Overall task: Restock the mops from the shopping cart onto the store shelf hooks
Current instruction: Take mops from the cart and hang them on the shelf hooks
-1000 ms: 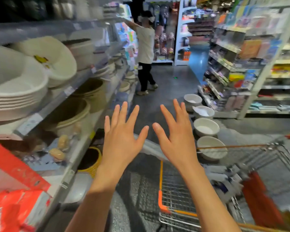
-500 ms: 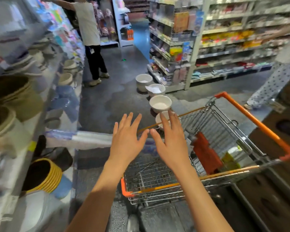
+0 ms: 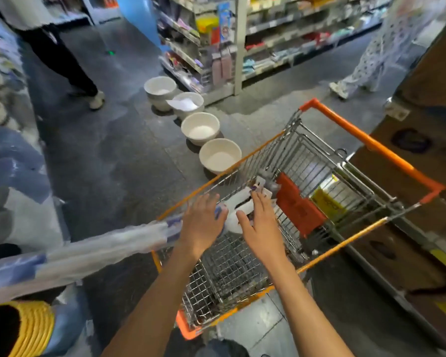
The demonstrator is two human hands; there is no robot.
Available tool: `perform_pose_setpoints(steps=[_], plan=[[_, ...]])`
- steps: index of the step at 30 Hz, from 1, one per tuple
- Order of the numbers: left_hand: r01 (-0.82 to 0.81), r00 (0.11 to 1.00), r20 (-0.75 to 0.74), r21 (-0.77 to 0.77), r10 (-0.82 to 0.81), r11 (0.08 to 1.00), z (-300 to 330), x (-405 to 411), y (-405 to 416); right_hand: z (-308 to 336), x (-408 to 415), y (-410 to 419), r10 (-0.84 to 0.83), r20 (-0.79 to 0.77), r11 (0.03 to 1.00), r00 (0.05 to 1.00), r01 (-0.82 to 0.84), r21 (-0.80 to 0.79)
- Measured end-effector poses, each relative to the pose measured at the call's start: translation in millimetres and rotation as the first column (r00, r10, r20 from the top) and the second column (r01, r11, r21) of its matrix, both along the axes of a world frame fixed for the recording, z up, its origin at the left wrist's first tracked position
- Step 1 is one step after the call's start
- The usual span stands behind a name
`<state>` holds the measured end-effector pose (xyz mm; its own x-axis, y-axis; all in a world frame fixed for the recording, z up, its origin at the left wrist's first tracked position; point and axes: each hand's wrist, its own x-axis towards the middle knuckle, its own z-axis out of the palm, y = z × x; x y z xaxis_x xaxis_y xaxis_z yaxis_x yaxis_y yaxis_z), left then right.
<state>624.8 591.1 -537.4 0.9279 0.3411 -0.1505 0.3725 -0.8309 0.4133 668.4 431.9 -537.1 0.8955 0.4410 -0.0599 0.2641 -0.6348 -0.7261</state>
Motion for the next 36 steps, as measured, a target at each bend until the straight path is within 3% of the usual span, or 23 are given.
perform_pose_setpoints(steps=[4, 8, 13, 18, 27, 33, 36], plan=[[0.047, 0.996, -0.073, -0.133, -0.057, 0.990, -46.1, 28.1, 13.6, -48.2, 13.7, 12.2, -0.123, -0.139, 0.992, 0.983, 0.126, 0.016], [0.059, 0.985, -0.144, -0.250, -0.098, 0.966, -91.5, 51.5, 16.0, -95.3, 24.4, 22.5, -0.283, -0.364, 0.936, 0.888, 0.338, 0.096], [-0.069, 0.978, -0.206, -0.446, -0.027, 0.893, -134.1, 80.1, 11.0, -153.7, 48.3, 29.5, -0.388, -0.705, 0.785, 0.594, 0.613, 0.085], [-0.119, 0.976, -0.218, -0.542, -0.003, 0.832, -168.9, 116.8, 4.4, -210.9, 73.5, 37.3, -0.314, -0.875, 0.644, 0.370, 0.760, 0.090], [-0.104, 0.940, -0.332, -0.514, -0.085, 0.851, -231.4, 164.9, -11.0, -262.3, 117.1, 42.9, -0.141, -0.987, 0.405, 0.079, 0.914, 0.015], [0.035, 0.918, -0.361, -0.341, -0.165, 0.940, -262.6, 185.3, -8.7, -295.6, 124.6, 50.9, -0.050, -0.994, 0.260, -0.099, 0.959, -0.109], [0.053, 0.900, -0.402, -0.283, -0.169, 0.957, -274.4, 189.7, -4.9, -308.8, 123.4, 58.9, 0.025, -0.989, 0.194, -0.145, 0.971, -0.138]])
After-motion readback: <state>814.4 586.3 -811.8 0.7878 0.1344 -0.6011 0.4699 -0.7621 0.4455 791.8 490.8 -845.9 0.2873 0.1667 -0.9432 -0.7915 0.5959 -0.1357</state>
